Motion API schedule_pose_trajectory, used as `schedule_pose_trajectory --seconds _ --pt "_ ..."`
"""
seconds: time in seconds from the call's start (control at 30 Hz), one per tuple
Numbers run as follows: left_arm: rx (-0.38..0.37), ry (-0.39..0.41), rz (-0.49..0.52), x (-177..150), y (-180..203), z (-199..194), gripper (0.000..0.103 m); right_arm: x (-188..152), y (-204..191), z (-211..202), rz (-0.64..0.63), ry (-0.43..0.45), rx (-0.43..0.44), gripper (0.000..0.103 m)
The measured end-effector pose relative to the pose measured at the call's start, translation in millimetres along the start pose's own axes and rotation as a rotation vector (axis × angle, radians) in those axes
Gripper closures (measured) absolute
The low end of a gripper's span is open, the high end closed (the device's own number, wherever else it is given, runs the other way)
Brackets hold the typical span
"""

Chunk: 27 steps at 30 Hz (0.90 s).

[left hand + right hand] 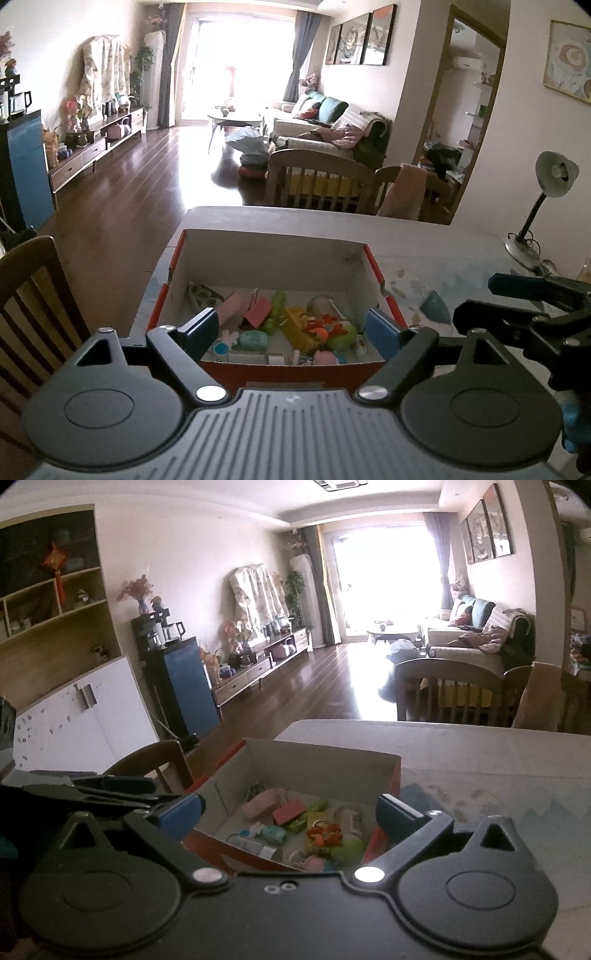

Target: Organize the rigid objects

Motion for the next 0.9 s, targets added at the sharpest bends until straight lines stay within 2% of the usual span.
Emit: schedule_pose_trajectory --seconds 0.07,0.2,0.47,0.9 --pt "0.003 0.002 -0.008 -0.5 0.1 -0.3 0.016 -0.9 -0.2 -2.0 0.001 0.004 -0.003 0.001" --pt "0.011 0.004 -0.01 -2.8 1.7 -1.3 0.001 -3.3 -0.8 -3.8 0.007 0.005 -0.001 0.0" --pt "0.042 0.01 0.005 -5.3 5.4 -5.1 0.0 -6.3 -2.1 -4.3 0.01 -0.006 -0.004 0.0" --pt "0.031 0.002 -0.032 -7.0 1.2 -8.0 0.0 -10.7 -0.5 -8.5 0.029 0.001 -0.017 0.0"
Point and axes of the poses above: each gripper's, at about its wrist camera, not at the fingertips, and z roughly the way its jaws point, y to its right, x to its top, the point moved 3 cm from there along z, roughly the way its jaws point, and after that the axes turned 4 degrees about -x, right-handed, at the moved point
